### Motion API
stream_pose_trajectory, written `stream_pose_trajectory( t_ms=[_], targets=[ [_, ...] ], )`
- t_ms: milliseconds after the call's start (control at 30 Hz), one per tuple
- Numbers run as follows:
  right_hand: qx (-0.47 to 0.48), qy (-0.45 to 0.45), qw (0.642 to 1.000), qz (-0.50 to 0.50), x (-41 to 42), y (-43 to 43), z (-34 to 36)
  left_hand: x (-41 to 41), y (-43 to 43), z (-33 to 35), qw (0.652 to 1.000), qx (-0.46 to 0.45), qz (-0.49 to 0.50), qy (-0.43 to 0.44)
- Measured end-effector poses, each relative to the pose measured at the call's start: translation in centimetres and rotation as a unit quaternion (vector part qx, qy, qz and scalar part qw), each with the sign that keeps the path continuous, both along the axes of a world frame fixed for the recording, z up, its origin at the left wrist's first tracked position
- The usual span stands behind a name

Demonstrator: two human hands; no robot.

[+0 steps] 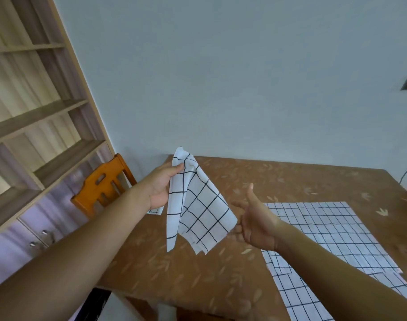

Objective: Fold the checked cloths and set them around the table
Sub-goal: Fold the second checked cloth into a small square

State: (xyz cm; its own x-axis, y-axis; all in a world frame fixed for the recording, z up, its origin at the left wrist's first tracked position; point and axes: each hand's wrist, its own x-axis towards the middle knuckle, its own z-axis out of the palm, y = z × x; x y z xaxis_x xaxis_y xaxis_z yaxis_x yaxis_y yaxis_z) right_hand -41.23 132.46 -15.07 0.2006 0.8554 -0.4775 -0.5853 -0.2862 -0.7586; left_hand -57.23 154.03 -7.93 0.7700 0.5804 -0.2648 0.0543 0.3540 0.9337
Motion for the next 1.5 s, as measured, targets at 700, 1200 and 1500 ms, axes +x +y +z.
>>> stream_pose_trajectory(
  t_ms=[700,1200,1500],
  targets=[
    [0.080,-0.290,0.916,-0.267,4.9,-0.4,2.7,0.6,-0.1,-1.4,0.985,0.121,0.069,0.103],
    [-0.033,-0.604,0.774,-0.189,5.5,-0.9,2.5,1.3,-0.5,-1.4,0.873,0.457,0.012,0.173],
    [-0.099,-0.697,0.709,-0.036,6.7,-1.4,2.1,1.3,-0.3,-0.9,0.819,0.552,-0.034,0.152]
  ],
)
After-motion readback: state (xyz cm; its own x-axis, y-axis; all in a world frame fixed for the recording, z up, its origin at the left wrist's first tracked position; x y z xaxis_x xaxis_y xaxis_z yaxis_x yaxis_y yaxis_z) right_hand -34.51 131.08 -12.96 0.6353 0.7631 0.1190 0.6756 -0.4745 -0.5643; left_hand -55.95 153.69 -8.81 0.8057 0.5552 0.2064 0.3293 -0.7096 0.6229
